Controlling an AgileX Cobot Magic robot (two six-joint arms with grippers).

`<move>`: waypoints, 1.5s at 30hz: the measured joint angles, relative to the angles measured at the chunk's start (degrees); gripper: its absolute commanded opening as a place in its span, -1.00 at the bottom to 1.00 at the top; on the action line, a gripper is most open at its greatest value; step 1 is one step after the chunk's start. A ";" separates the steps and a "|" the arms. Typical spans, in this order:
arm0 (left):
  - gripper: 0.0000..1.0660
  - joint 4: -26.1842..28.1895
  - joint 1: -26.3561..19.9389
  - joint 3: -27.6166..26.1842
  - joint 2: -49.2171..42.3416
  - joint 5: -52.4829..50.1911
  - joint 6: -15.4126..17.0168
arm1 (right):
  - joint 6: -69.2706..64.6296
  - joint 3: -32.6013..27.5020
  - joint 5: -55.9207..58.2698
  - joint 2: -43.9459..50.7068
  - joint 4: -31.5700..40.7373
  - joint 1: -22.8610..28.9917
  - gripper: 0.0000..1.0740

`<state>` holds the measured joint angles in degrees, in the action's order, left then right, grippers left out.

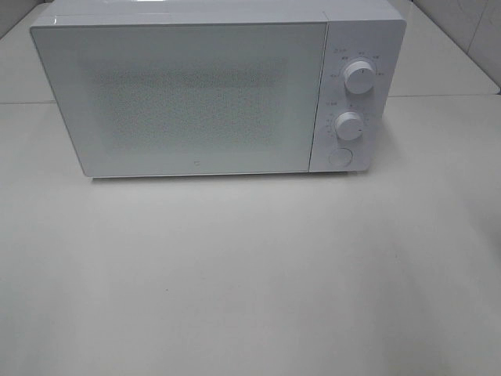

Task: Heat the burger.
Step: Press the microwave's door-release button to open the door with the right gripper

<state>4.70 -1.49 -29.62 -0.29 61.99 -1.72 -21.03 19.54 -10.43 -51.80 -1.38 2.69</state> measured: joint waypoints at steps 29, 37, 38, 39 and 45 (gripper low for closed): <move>0.84 0.00 0.00 0.00 0.00 0.00 0.00 | -66.86 -8.71 -42.11 -32.49 -14.78 0.80 -1.00; 0.84 0.00 0.00 0.00 0.00 0.00 0.00 | -67.32 -8.59 -45.44 -39.59 0.46 12.03 -1.00; 0.84 0.00 0.00 0.00 0.00 0.00 0.00 | -67.32 -8.59 -45.44 -39.59 0.46 12.03 -1.00; 0.84 0.00 0.00 0.00 0.00 0.00 0.00 | -67.27 -8.14 -45.61 -41.31 4.87 15.30 -1.00; 0.84 0.00 0.00 0.00 0.00 0.00 0.00 | -67.21 -4.58 -46.52 -45.49 12.72 21.83 -1.00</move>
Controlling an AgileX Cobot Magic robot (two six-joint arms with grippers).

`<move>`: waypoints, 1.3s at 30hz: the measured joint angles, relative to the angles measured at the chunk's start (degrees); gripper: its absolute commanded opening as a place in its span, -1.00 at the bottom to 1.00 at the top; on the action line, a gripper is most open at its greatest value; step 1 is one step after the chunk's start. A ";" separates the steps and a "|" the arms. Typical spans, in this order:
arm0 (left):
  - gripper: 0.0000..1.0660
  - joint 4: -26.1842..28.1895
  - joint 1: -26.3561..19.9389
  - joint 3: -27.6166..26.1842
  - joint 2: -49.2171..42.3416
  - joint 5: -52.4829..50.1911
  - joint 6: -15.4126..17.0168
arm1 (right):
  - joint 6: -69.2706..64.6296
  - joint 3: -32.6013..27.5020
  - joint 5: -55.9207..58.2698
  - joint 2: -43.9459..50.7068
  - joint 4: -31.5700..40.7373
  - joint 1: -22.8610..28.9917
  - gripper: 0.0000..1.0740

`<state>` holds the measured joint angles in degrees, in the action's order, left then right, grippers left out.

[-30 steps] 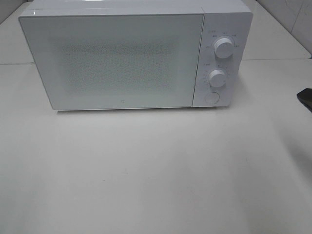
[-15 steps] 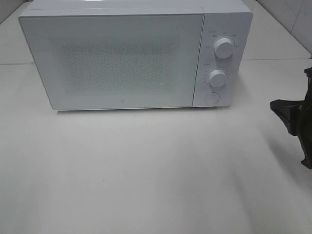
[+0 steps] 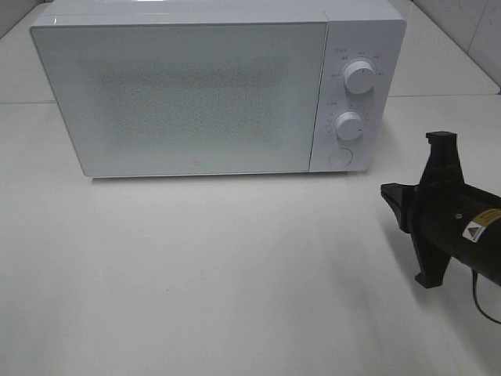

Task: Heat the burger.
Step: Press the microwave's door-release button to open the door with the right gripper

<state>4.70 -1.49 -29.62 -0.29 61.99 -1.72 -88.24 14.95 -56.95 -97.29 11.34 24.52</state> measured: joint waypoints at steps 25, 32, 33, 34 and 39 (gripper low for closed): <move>0.84 0.00 0.00 0.00 0.00 0.00 0.00 | 2.01 16.10 4.64 -10.94 8.59 1.43 -1.00; 0.84 0.00 0.00 0.00 0.00 0.00 0.00 | 2.06 18.91 5.04 -13.75 9.51 1.43 -1.00; 0.84 0.00 0.00 0.00 0.00 0.00 0.00 | 2.06 19.65 5.16 -14.78 9.74 1.43 -1.00; 0.84 0.00 0.00 0.00 0.00 0.00 0.00 | 2.06 19.65 5.16 -14.78 9.74 1.43 -1.00; 0.84 0.00 0.00 0.00 0.00 0.00 0.00 | 2.35 21.94 5.50 -17.19 9.97 1.43 -1.00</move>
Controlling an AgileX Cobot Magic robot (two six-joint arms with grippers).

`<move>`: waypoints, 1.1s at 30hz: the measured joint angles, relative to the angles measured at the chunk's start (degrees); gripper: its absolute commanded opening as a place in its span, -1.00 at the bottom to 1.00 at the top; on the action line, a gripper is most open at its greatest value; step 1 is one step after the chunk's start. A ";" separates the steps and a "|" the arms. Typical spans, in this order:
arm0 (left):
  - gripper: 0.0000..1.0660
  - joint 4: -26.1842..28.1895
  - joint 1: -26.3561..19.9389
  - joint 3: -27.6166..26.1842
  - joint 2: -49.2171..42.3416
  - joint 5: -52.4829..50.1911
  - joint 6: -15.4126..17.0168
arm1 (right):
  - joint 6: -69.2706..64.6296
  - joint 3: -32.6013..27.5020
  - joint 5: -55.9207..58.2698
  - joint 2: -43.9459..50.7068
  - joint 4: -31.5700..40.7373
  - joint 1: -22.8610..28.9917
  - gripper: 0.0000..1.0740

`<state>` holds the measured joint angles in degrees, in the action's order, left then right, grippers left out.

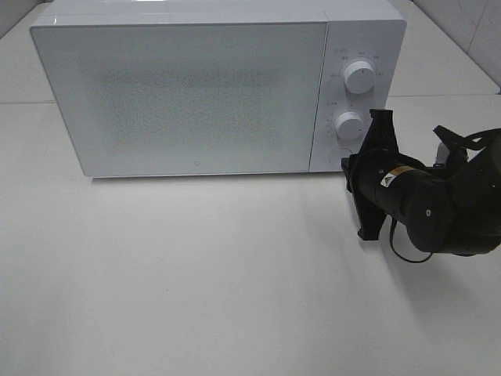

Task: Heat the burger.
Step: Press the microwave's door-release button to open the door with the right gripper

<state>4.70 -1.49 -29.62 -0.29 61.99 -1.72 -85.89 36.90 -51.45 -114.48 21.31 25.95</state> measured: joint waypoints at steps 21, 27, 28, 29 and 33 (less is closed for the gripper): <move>0.84 0.00 0.00 0.00 0.00 0.00 0.00 | 5.61 6.70 0.46 -4.81 2.18 -0.86 -1.00; 0.84 0.00 0.00 0.00 0.00 0.00 0.00 | 7.28 7.16 2.01 -4.87 1.83 -2.18 -1.00; 0.84 0.00 0.00 0.00 0.00 0.00 0.00 | 7.85 7.16 2.01 -5.04 1.43 -2.52 -1.00; 0.84 0.00 0.00 0.00 0.00 0.00 0.00 | 8.14 7.16 2.12 -5.16 1.26 -2.69 -1.00; 0.84 0.00 0.00 0.00 0.00 0.00 0.00 | 8.59 7.16 2.06 -5.21 1.26 -2.75 -1.00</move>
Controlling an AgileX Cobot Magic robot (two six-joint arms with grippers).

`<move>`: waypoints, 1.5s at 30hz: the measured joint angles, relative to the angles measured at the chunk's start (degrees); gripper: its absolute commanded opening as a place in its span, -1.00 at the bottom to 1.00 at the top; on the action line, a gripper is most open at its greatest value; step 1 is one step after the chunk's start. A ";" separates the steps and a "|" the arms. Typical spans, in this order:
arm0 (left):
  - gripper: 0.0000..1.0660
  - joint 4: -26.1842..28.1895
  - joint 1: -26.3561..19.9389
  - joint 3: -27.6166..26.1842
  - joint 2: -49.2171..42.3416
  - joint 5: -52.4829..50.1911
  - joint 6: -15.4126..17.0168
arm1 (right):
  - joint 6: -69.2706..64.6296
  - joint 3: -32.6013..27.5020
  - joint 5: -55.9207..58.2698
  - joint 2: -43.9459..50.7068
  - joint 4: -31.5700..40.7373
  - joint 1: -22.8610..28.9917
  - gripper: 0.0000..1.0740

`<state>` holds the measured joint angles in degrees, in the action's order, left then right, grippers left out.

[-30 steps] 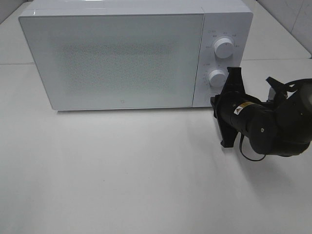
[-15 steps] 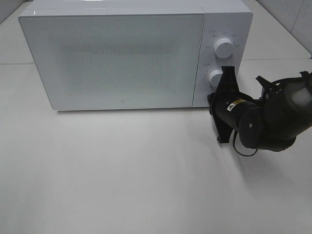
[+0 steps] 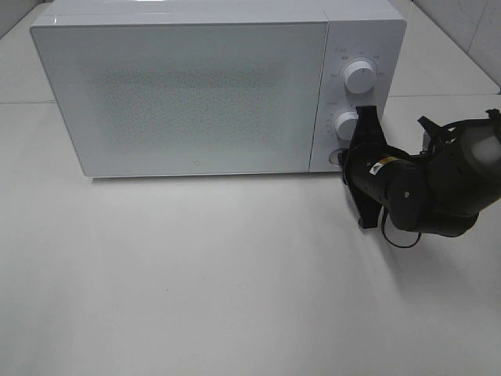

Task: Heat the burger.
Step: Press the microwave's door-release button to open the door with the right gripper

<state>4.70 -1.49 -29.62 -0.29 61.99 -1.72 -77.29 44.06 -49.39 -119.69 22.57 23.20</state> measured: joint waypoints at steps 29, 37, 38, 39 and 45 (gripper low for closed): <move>0.84 0.00 0.00 0.00 0.00 0.00 0.00 | 4.64 4.41 2.12 -1.15 7.10 1.26 -1.00; 0.84 0.00 0.00 0.00 0.00 0.00 0.00 | 5.50 4.76 2.58 -1.15 8.65 1.43 -1.00; 0.84 0.00 0.00 0.00 0.00 0.00 0.00 | 5.50 4.76 2.58 -1.15 8.65 1.43 -1.00; 0.84 0.00 0.00 0.00 0.00 0.00 0.00 | 5.50 4.76 2.58 -1.15 8.65 1.43 -1.00; 0.84 0.00 0.00 0.00 0.00 0.00 0.00 | 5.61 4.76 1.95 -1.15 9.68 2.23 -1.00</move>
<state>4.70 -1.49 -29.62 -0.29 61.99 -1.72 -71.68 48.82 -47.44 -120.84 32.26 25.44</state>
